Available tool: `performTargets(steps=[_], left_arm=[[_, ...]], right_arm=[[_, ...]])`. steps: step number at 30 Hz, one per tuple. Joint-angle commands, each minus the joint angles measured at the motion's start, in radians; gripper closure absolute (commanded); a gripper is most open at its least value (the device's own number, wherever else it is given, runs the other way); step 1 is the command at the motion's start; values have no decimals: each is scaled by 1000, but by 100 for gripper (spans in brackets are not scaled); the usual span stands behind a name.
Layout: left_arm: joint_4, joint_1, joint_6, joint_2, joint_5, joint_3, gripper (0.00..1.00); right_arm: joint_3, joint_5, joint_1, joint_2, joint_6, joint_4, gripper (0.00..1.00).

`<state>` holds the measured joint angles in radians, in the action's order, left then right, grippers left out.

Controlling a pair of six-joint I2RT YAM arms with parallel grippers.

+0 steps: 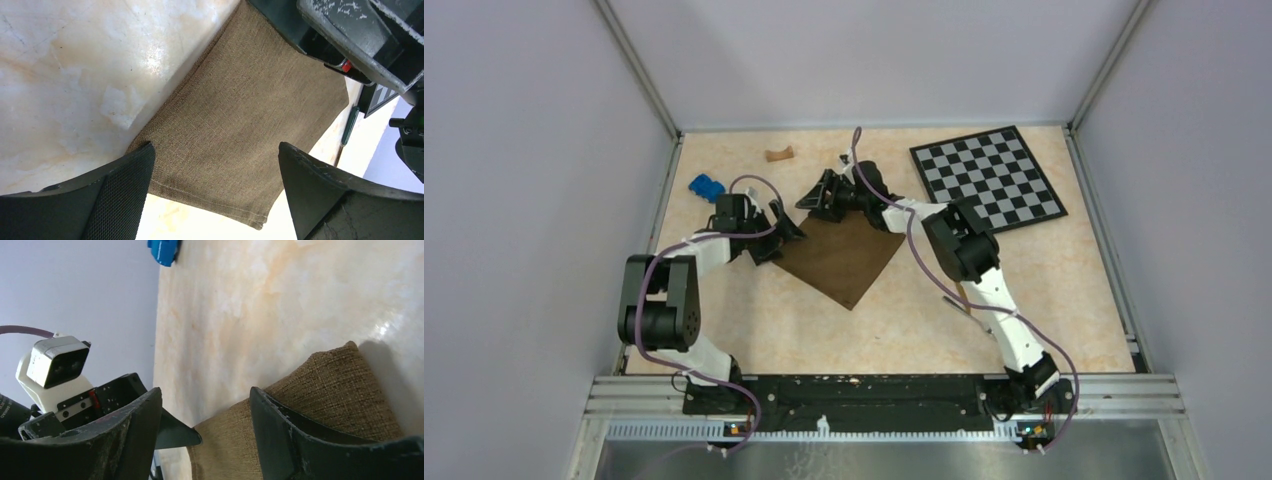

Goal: Fold the napkin into a case and place the utensils inside
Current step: Smooth out the square-folded napkin at the center of the board.

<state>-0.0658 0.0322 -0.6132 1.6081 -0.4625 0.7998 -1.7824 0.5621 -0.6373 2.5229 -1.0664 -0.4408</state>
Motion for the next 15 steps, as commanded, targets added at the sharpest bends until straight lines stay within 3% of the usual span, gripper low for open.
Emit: performTargets(steps=[1, 10, 15], left_arm=[[-44, -12, 15, 16, 126, -46, 1], [-51, -18, 13, 7, 152, -86, 1], [-45, -18, 12, -9, 143, -100, 1]], right_arm=[[-98, -37, 11, 59, 88, 93, 35], [-250, -33, 96, 146, 166, 232, 35], [-464, -23, 130, 219, 235, 383, 35]])
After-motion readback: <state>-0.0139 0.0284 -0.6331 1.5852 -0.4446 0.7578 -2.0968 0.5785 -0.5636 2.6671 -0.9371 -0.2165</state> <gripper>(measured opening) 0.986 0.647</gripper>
